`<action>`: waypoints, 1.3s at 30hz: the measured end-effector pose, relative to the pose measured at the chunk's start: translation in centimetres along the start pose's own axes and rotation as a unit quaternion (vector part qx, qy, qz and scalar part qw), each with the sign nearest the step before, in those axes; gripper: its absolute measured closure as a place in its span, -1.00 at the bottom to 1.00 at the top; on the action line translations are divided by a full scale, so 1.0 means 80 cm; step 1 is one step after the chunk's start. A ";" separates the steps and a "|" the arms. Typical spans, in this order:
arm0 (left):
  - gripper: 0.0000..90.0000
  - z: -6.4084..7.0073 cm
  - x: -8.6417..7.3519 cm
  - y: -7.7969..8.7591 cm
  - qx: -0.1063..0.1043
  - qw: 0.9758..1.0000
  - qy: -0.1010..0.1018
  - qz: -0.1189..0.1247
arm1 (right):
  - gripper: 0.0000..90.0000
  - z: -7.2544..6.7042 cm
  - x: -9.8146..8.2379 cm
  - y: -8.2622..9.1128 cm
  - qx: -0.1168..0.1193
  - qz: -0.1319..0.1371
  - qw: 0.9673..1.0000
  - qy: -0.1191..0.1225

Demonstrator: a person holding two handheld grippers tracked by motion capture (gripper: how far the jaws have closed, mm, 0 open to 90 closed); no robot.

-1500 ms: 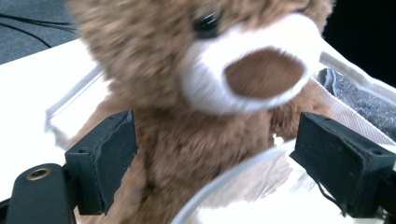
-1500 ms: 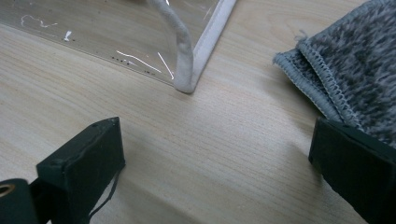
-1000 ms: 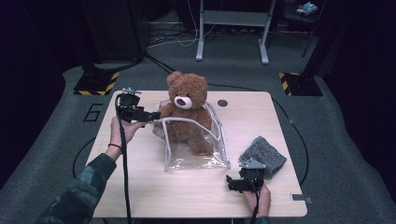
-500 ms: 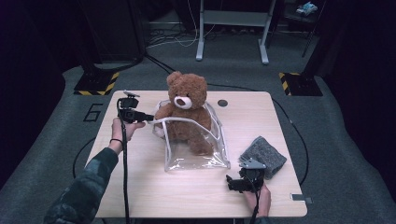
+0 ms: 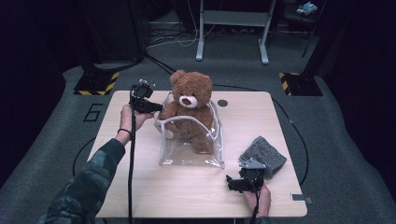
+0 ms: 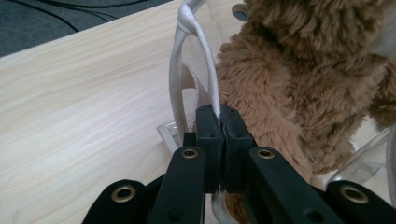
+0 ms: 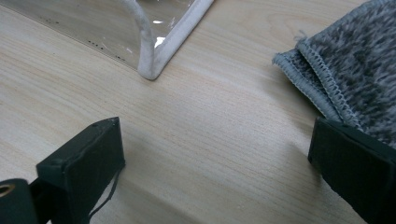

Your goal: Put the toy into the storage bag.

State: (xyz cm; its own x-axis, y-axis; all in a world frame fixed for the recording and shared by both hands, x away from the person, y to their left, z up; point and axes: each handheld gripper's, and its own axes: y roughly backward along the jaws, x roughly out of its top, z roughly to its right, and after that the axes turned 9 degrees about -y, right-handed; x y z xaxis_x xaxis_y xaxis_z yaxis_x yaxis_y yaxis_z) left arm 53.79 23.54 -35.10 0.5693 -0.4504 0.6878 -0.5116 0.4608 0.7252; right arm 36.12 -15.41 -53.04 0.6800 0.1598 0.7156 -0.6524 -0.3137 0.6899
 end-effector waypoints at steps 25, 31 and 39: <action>-0.58 -0.020 -0.084 0.050 0.039 0.997 0.036 0.061 | -0.94 0.000 0.000 0.000 -0.002 0.001 1.000 0.002; -0.67 -0.016 -0.124 0.062 0.047 0.996 0.039 0.065 | -0.94 0.000 0.000 0.000 -0.001 0.001 1.000 0.001; -0.68 -0.011 -0.181 0.059 0.061 0.996 0.038 0.050 | -0.94 0.000 0.000 0.000 -0.001 0.001 1.000 0.000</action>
State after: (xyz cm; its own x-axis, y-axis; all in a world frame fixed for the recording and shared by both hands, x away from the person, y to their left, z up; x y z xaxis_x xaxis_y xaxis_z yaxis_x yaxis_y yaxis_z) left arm 43.73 32.89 -41.68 0.5565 -0.3465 0.7552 -0.6398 0.4012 0.6555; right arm 36.13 -15.41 -53.05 0.6787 0.1591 0.7170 -0.6544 -0.3121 0.6887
